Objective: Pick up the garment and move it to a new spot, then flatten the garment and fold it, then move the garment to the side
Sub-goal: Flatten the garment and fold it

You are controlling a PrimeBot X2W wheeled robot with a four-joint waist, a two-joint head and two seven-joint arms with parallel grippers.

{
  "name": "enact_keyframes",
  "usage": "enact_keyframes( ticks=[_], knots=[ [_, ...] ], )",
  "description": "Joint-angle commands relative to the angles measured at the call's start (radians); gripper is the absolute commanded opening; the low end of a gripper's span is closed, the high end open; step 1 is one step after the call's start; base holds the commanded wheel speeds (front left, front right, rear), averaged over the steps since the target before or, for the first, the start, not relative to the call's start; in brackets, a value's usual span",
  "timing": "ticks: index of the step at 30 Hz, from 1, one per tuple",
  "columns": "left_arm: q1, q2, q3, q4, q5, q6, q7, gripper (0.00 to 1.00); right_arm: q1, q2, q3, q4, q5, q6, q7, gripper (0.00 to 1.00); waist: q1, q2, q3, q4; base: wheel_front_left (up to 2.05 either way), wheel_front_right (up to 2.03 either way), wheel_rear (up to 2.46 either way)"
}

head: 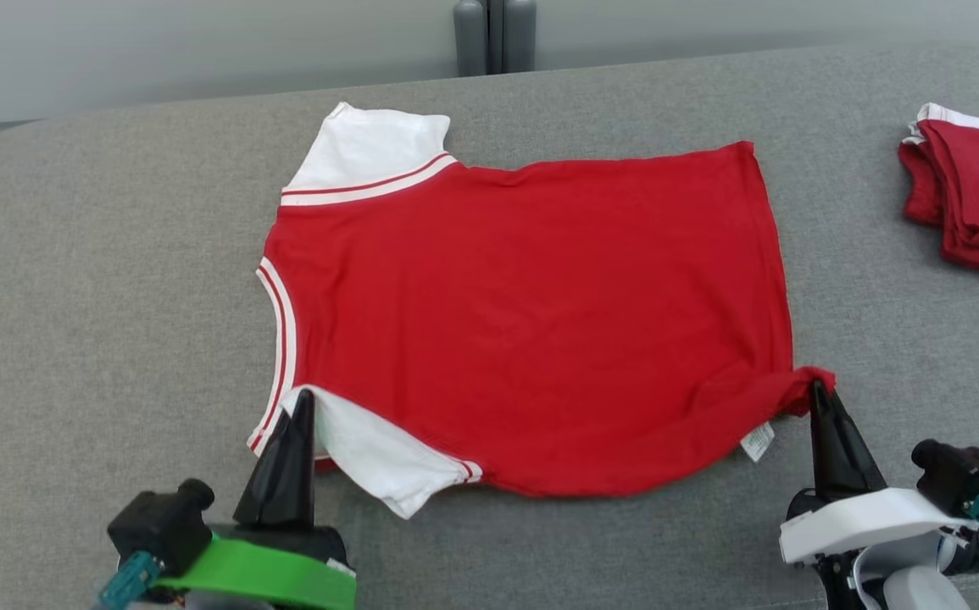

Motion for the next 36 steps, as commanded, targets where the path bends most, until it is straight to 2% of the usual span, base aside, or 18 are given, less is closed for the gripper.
enact_keyframes(
  ticks=[1,15,25,26,27,28,29,30,31,36],
  knots=[
    [-0.046,-0.001,0.001,0.019,0.01,-0.005,-0.004,0.0,-0.029,-0.003,-0.008,0.009,0.01,-0.001,-0.008,0.0,0.0001,0.0,0.024,-0.004,0.0,0.0,0.0],
    [-0.424,-0.008,0.051,0.354,0.024,-0.024,-0.092,0.0,-0.268,-0.002,-0.016,0.163,-0.009,-0.001,-0.017,0.0,0.0001,0.0,0.151,-0.045,0.0,0.0,0.0],
    [-0.55,-0.019,0.084,0.501,0.045,-0.031,-0.125,0.0,-0.347,-0.002,0.003,0.212,-0.006,-0.001,-0.017,0.0,0.0001,0.0,0.197,-0.053,0.0,0.0,0.0],
    [-0.554,-0.02,0.089,0.506,0.045,-0.031,-0.126,0.0,-0.351,-0.003,0.003,0.213,-0.005,-0.001,-0.017,0.04,0.0001,0.0,0.198,-0.053,0.0,0.0,0.0],
    [-0.56,-0.022,0.096,0.507,0.048,-0.032,-0.125,0.0,-0.354,-0.003,0.006,0.215,-0.002,-0.001,-0.017,0.38,0.0001,0.0,0.198,-0.052,0.0,0.0,0.0],
    [-0.563,-0.024,0.103,0.505,0.052,-0.031,-0.126,0.0,-0.356,-0.002,0.008,0.216,-0.001,-0.001,-0.017,0.65,0.0001,0.0,0.197,-0.051,0.0,0.0,0.0],
    [-0.564,-0.027,0.111,0.501,0.059,-0.031,-0.126,0.31,-0.359,-0.003,0.009,0.214,-0.001,-0.001,-0.017,1.0,0.0001,0.0,0.196,-0.05,0.0,0.0,0.0],
    [-0.563,-0.03,0.117,0.5,0.064,-0.033,-0.126,0.51,-0.36,-0.003,0.009,0.213,-0.002,-0.001,-0.017,1.0,0.0001,0.0,0.193,-0.049,0.0,0.0,0.0],
    [-0.559,-0.033,0.122,0.497,0.07,-0.036,-0.126,1.0,-0.358,-0.003,0.01,0.211,-0.005,-0.001,-0.017,1.0,0.0001,0.0,0.19,-0.047,0.0,0.0,0.0],
    [-0.521,-0.042,0.139,0.475,0.084,-0.05,-0.125,1.0,-0.324,-0.003,-0.008,0.164,-0.021,-0.001,-0.017,1.0,0.0001,0.0,0.158,-0.041,0.0,0.0,0.0]
  ],
)
